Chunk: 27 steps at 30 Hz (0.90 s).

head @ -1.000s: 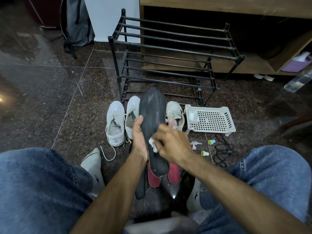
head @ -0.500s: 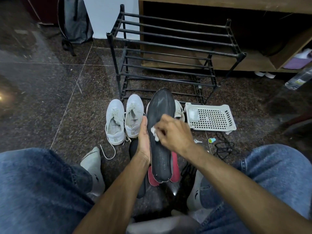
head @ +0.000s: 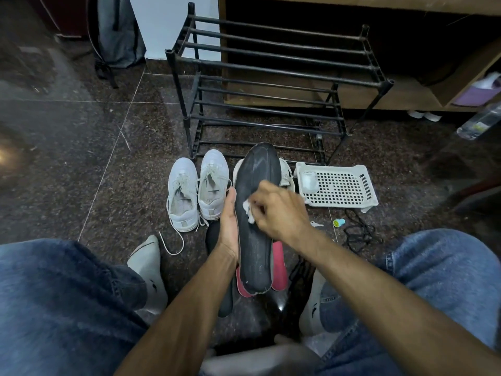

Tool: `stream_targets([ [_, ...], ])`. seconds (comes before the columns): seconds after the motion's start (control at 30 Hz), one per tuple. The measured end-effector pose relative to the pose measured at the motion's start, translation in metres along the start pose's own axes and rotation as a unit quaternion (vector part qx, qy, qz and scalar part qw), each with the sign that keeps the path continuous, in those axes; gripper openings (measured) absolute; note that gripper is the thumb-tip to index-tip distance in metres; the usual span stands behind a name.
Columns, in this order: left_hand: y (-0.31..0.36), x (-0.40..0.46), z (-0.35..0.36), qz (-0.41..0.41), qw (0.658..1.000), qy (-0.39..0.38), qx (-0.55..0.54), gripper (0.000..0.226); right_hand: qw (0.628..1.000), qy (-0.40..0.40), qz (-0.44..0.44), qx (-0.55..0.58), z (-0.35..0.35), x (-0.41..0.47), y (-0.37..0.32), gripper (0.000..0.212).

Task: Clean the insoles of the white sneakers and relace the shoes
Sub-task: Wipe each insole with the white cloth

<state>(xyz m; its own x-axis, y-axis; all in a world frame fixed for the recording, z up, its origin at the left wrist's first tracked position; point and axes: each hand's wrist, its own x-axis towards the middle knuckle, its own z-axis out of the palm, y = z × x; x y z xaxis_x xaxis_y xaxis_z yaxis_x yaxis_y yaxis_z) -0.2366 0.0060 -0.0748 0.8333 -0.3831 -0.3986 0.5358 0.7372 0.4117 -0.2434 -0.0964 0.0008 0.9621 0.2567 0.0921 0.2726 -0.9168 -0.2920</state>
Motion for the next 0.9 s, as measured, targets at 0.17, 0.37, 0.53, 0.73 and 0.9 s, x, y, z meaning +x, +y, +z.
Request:
stream_targets([
  [0.17,0.005,-0.001,0.000,-0.004,0.999,0.022,0.024,0.050,0.994,-0.006,0.103,-0.036,-0.003,0.027,0.014,0.020],
  [0.37,0.008,-0.003,-0.006,-0.024,0.998,0.062,0.025,0.063,0.993,-0.109,0.030,0.023,0.011,-0.035,-0.005,0.022],
  [0.53,0.005,-0.007,0.005,-0.011,0.999,0.046,0.023,0.057,0.997,-0.032,0.076,-0.001,0.012,-0.015,0.011,0.022],
  [0.73,0.002,-0.009,-0.004,-0.029,0.997,0.037,0.057,0.043,0.990,-0.009,0.132,0.053,0.011,0.002,0.019,0.018],
  [0.9,0.009,-0.009,0.000,-0.029,0.997,0.010,0.073,0.037,0.994,-0.070,0.056,0.061,0.012,-0.015,0.025,0.020],
])
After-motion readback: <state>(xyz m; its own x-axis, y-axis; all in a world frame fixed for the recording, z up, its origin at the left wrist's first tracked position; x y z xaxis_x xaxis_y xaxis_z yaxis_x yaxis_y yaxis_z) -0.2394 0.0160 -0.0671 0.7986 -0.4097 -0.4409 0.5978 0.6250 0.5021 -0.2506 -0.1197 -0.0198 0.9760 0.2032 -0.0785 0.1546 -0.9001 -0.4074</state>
